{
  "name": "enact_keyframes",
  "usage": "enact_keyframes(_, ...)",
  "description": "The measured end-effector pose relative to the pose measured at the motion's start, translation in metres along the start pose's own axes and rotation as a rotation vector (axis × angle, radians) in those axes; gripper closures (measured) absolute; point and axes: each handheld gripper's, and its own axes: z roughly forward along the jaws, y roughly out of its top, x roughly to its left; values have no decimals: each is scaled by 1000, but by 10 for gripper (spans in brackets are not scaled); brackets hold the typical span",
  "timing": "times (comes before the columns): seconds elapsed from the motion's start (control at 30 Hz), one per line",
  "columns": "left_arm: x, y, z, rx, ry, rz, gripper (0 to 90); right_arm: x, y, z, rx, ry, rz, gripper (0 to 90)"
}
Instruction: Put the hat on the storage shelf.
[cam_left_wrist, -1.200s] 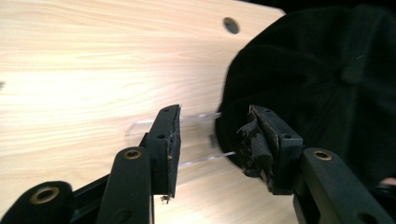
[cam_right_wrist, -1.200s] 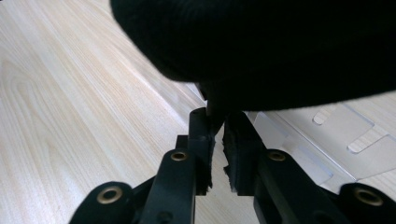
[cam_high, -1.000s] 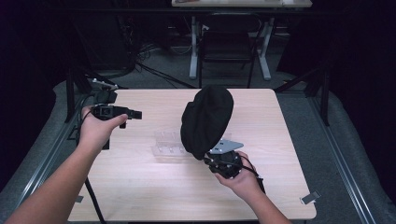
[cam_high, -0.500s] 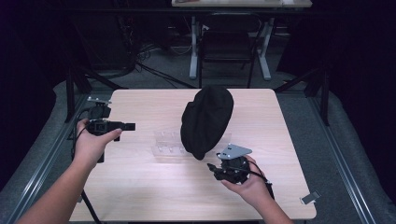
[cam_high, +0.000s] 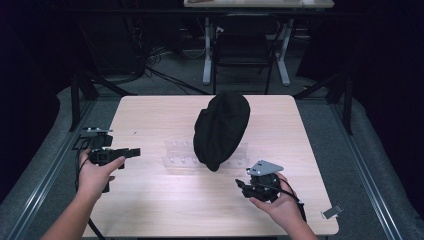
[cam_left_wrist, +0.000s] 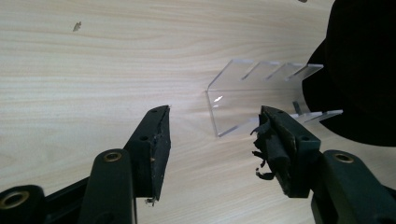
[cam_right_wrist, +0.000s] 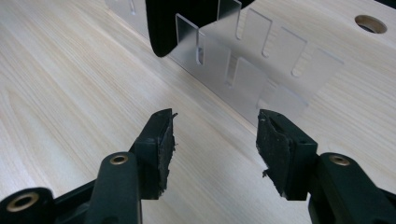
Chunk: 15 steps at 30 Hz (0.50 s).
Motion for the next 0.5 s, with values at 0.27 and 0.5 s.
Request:
enact_keyframes(0.27,10,-32,10,-48,46,11,476,-8,-15,-5,-8,-32,19,465)
enact_keyframes(0.5,16,-50,17,-69,63,-5,476,-14,-18,-7,-36,-30,47,446)
